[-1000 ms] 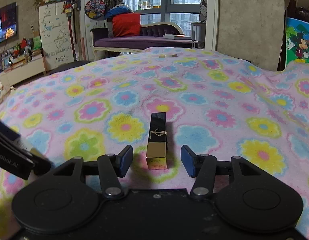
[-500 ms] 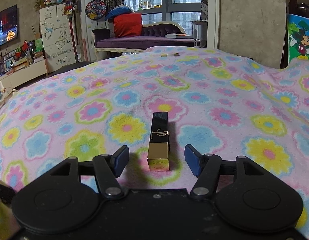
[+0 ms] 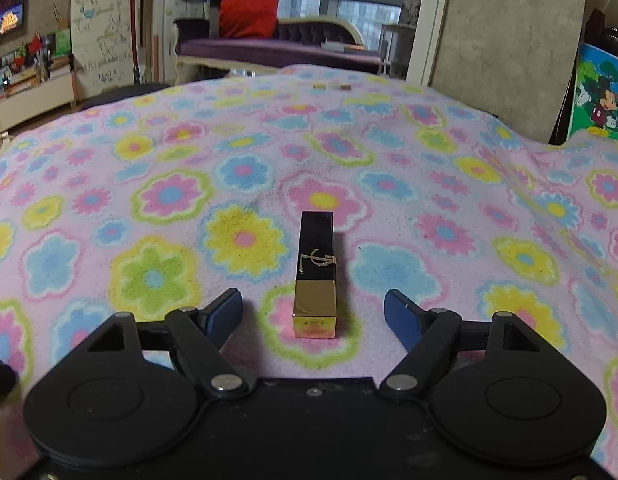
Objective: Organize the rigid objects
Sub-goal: 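Lower the right tool onto the black-and-gold lipstick and close on it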
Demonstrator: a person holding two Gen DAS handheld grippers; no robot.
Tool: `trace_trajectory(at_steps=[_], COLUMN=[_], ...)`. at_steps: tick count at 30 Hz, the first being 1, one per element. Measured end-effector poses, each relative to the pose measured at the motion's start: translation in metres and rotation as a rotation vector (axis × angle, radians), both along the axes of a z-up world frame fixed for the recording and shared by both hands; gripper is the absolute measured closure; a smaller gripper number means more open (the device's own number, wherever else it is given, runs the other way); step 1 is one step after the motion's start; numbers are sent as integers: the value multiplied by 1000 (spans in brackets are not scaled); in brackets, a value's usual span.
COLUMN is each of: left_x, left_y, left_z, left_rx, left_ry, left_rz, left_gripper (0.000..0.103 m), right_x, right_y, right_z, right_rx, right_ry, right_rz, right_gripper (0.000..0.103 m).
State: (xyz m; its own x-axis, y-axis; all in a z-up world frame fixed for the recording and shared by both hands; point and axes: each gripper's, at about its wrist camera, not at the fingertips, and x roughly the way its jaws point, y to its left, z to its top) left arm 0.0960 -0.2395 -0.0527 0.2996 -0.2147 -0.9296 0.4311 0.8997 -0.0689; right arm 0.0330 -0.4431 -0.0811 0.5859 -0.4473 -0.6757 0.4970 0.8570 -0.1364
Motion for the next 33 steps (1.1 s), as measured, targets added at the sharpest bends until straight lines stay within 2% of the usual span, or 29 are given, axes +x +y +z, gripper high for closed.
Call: trace_trajectory(at_steps=[2,3,6,8,10,16,18,21,23,26,30,33], left_x=[1,2,3,3,2,2,3,3,4,2,3,4], left_y=[1,1,1,1,1,1,0,0,0,0,1,0], left_z=[-1,-1,-2,-1,-1,-2,-2,-2,-2,-2,-3,-2], left_rx=[-6,-9,-9,-8,-10,-10,-9,-10,-11,-9,-11,-11], left_ry=[7,9,8,7,6,5,7,10,10,6,8,14], left_rz=[7,10,10,13,11,23,27,30,32,30,30,34], left_gripper=[23,23,23,23,23,23,23,23,23,23,23,23], right_x=[5,8,16,17,16,-20,-31,-35,-28,-6,24,38], right_y=[1,1,7,11,15,10,7,2,-1,1,5,-4], right_z=[6,9,19,25,31,40,37,32,31,28,19,14], right_rx=[26,47,161,220,176,18,-53,-82,-76,-79,-146,-132], right_ry=[30,42,27,-3,-14,-26,-11,9,5,19,77,97], right_rz=[-14,-8,98,166,173,192,207,227,257,343,404,407], right_gripper=[28,32,47,51,51,35,25,24,20,6,5,5])
